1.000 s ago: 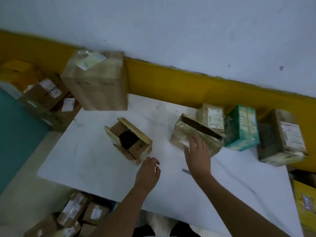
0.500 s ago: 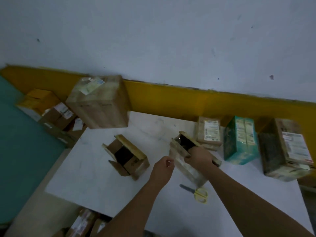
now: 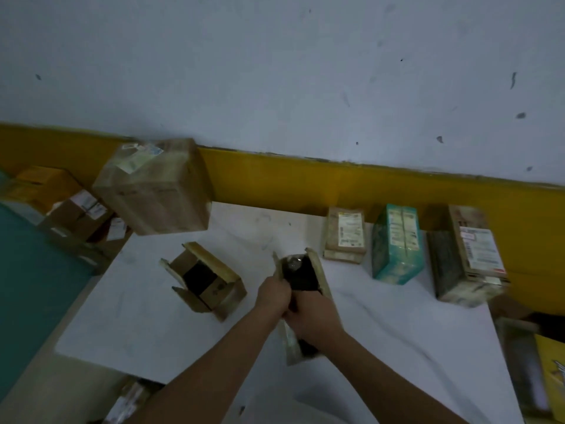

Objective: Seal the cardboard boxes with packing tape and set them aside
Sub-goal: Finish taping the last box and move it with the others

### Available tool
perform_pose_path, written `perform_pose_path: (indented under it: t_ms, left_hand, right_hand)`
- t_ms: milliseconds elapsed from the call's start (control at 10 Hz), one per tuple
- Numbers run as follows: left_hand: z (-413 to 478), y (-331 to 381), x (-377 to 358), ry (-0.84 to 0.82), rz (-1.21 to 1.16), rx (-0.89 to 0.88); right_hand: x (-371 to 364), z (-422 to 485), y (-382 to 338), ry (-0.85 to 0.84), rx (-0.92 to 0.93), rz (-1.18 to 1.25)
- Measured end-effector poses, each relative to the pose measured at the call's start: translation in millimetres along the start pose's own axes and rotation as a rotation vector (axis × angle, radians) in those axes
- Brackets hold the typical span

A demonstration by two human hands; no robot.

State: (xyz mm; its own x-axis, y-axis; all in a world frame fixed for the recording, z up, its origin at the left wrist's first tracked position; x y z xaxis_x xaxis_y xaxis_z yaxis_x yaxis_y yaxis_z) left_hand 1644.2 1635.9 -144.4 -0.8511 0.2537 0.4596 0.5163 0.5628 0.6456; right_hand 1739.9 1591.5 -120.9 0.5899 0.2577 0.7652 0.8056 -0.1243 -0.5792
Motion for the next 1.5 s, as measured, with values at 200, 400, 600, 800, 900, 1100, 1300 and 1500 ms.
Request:
perform_pose_path:
  t_ms: [200, 400, 600, 800, 900, 1100, 1300, 1500]
  left_hand:
    - [-18, -32, 23, -0.225, -0.027, -0.013]
    - [-27, -61, 30, -0.357, 0.109, -0.051]
    - [7, -111, 35, -0.113, 0.354, -0.043]
    - [7, -58, 0, 0.153, 1.087, -0.880]
    - [15, -54, -15, -0.002, 0.946, -0.741]
    - [36, -37, -1, 0.039, 0.626, -0.571]
    - [58, -42, -6, -0.057, 0.720, -0.573]
    - [61, -45, -6, -0.008, 0.872, -0.584]
  right_hand:
    - [0, -27, 17, 0.373, -0.015, -0.298]
    - [-29, -25, 54, 0.101, -0.152, 0.170]
    - [-46, -31, 69, 0.020, -0.201, 0.314]
    - [-55, -27, 76, 0.031, -0.243, 0.297]
    - [-52, -31, 74, 0.013, -0.250, 0.336]
    - [-54, -31, 72, -0.008, -0.211, 0.376]
    - [-46, -30, 73, -0.026, -0.229, 0.391]
    - [-45, -28, 67, -0.027, -0.209, 0.385]
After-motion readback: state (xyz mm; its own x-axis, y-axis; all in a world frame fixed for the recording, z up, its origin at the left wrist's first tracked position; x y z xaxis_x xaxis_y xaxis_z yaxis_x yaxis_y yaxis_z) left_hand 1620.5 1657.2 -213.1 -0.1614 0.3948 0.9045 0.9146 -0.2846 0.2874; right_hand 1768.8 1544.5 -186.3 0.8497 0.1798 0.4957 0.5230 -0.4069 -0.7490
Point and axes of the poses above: each hand's wrist, its own z-axis towards the middle knuckle, its own x-axis out of the back of the hand, y = z × x, the point moved 6 cm from there along z, towards the middle knuckle, and after that the axes turned 1 degree about x, right-handed, at the moved point
